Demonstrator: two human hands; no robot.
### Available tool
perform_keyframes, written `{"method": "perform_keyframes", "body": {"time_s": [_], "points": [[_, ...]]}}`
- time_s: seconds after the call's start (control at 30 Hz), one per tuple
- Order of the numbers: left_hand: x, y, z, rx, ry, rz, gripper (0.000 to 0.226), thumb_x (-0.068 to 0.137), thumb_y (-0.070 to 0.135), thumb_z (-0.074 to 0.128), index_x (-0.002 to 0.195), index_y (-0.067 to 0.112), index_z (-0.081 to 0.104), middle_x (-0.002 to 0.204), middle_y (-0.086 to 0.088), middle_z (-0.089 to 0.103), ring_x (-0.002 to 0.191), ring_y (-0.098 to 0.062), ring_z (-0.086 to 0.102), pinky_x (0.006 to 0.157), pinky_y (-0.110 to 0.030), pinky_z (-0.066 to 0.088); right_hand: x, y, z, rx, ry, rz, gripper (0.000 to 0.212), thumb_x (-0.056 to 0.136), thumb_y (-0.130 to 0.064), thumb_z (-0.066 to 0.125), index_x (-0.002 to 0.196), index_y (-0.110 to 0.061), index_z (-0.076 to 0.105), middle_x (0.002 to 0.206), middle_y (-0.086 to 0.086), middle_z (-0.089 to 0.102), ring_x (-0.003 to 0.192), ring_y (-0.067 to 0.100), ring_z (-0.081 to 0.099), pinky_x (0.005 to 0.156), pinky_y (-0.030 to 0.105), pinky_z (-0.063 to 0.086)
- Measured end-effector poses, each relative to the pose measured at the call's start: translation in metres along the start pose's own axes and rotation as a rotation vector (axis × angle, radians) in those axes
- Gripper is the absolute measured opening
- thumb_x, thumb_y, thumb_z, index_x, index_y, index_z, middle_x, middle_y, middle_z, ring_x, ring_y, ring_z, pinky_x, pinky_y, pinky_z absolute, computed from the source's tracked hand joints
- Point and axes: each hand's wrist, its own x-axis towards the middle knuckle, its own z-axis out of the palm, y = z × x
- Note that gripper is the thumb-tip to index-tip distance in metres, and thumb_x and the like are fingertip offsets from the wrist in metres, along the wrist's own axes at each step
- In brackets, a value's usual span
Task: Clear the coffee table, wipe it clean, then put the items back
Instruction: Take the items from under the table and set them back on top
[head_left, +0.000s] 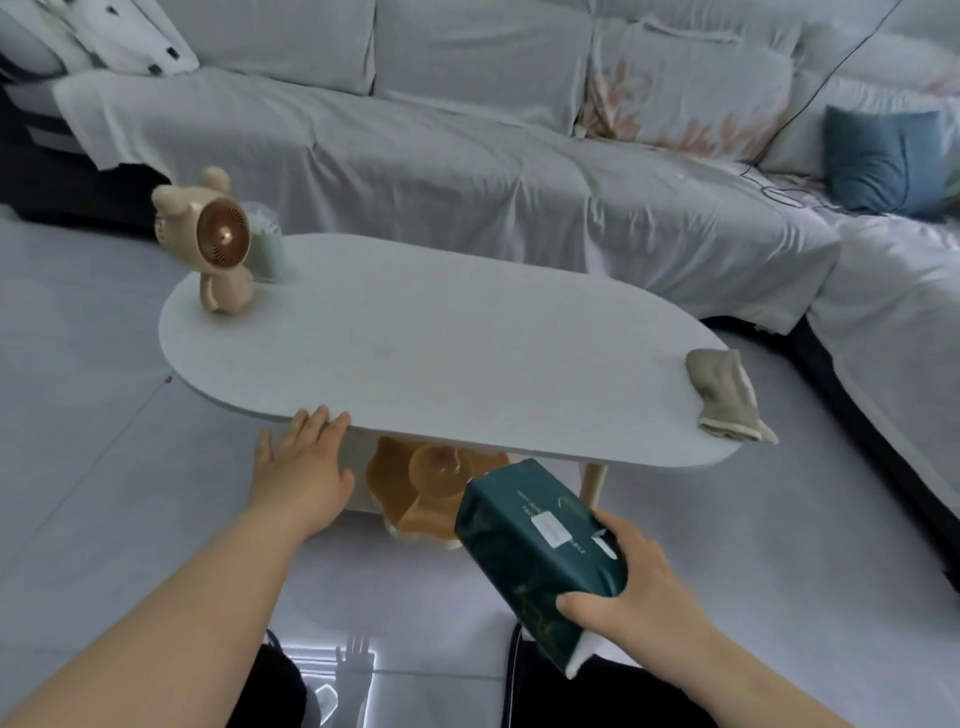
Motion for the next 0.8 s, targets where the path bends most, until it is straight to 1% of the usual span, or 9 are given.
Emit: {"method": "perform_keyframes", "body": {"time_s": [0.13, 0.23, 0.33, 0.37, 0.43, 0.5, 0.6, 0.67, 0.8], "points": [[0.007, 0.016, 0.0, -0.002, -0.019, 0.043, 0.058, 0.092, 0.029, 0.036, 0.142, 0.025, 0.008, 0.156, 0.002, 0.0, 0.144, -0.017, -0.004, 0.116, -0.043, -0.001, -0.012, -0.004, -0.033, 0.029, 0.013, -0.064, 0.085, 0.056, -0.037, 0.074, 0.128, -0.042, 0.029, 0.115, -0.013, 0.043, 0.1, 0.005, 0.052, 0.08, 0.021, 0.043], [0.015, 0.026, -0.001, 0.0, -0.033, 0.058, 0.055, 0.094, 0.034, 0.03, 0.143, 0.025, 0.007, 0.157, 0.001, 0.0, 0.144, -0.017, -0.004, 0.116, -0.041, -0.002, -0.004, -0.012, -0.054, 0.122, 0.061, -0.105, 0.079, 0.058, -0.036, 0.075, 0.121, -0.045, 0.03, 0.119, -0.009, 0.046, 0.099, 0.006, 0.054, 0.074, 0.02, 0.044], [0.027, 0.038, -0.001, -0.009, -0.024, 0.086, 0.054, 0.094, 0.041, 0.021, 0.143, 0.025, 0.005, 0.157, 0.0, 0.0, 0.144, -0.017, -0.005, 0.116, -0.04, -0.003, 0.022, -0.021, -0.069, 0.144, 0.173, -0.139, 0.078, 0.063, -0.033, 0.076, 0.126, -0.039, 0.031, 0.119, -0.003, 0.046, 0.096, 0.007, 0.053, 0.061, 0.01, 0.041], [0.032, 0.042, -0.001, -0.008, -0.013, 0.096, 0.054, 0.094, 0.042, 0.019, 0.143, 0.025, 0.004, 0.157, 0.001, -0.001, 0.144, -0.017, -0.005, 0.116, -0.04, -0.003, 0.033, -0.025, -0.073, 0.141, 0.217, -0.148, 0.079, 0.063, -0.032, 0.076, 0.128, -0.036, 0.031, 0.119, -0.002, 0.046, 0.096, 0.009, 0.052, 0.061, 0.011, 0.04], [0.042, 0.051, 0.002, 0.002, 0.005, 0.118, 0.055, 0.093, 0.044, 0.018, 0.143, 0.025, 0.003, 0.157, 0.002, -0.002, 0.144, -0.017, -0.006, 0.116, -0.04, -0.004, 0.059, -0.035, -0.08, 0.145, 0.299, -0.157, 0.08, 0.063, -0.033, 0.075, 0.131, -0.03, 0.031, 0.121, 0.001, 0.045, 0.102, 0.016, 0.049, 0.069, 0.021, 0.042], [0.049, 0.057, 0.006, 0.011, 0.001, 0.139, 0.055, 0.093, 0.045, 0.016, 0.143, 0.026, 0.003, 0.157, 0.002, -0.002, 0.144, -0.017, -0.007, 0.116, -0.04, -0.004, 0.088, -0.043, -0.088, 0.151, 0.389, -0.141, 0.083, 0.064, -0.034, 0.074, 0.134, -0.025, 0.03, 0.127, 0.005, 0.044, 0.11, 0.021, 0.046, 0.084, 0.031, 0.044], [0.055, 0.06, 0.018, 0.049, 0.029, 0.133, 0.056, 0.092, 0.048, 0.012, 0.143, 0.027, 0.002, 0.157, 0.002, -0.002, 0.144, -0.015, -0.007, 0.116, -0.039, -0.004, 0.132, -0.052, -0.097, 0.14, 0.483, -0.062, 0.085, 0.067, -0.037, 0.072, 0.137, -0.023, 0.026, 0.134, 0.009, 0.037, 0.12, 0.028, 0.04, 0.101, 0.045, 0.039], [0.056, 0.057, 0.025, 0.055, 0.066, 0.129, 0.057, 0.091, 0.049, 0.01, 0.143, 0.028, 0.002, 0.157, 0.004, -0.002, 0.143, -0.014, -0.006, 0.116, -0.039, -0.004, 0.158, -0.057, -0.1, 0.133, 0.508, -0.005, 0.083, 0.068, -0.039, 0.07, 0.137, -0.023, 0.025, 0.133, 0.012, 0.036, 0.121, 0.032, 0.039, 0.103, 0.048, 0.038], [0.057, 0.055, 0.03, 0.056, 0.127, 0.131, 0.057, 0.091, 0.049, 0.011, 0.143, 0.029, 0.004, 0.157, 0.005, 0.001, 0.144, -0.013, -0.004, 0.116, -0.038, -0.004, 0.198, -0.062, -0.098, 0.081, 0.541, 0.077, 0.082, 0.073, -0.04, 0.066, 0.138, -0.019, 0.021, 0.133, 0.016, 0.033, 0.123, 0.037, 0.033, 0.101, 0.043, 0.033]]}}
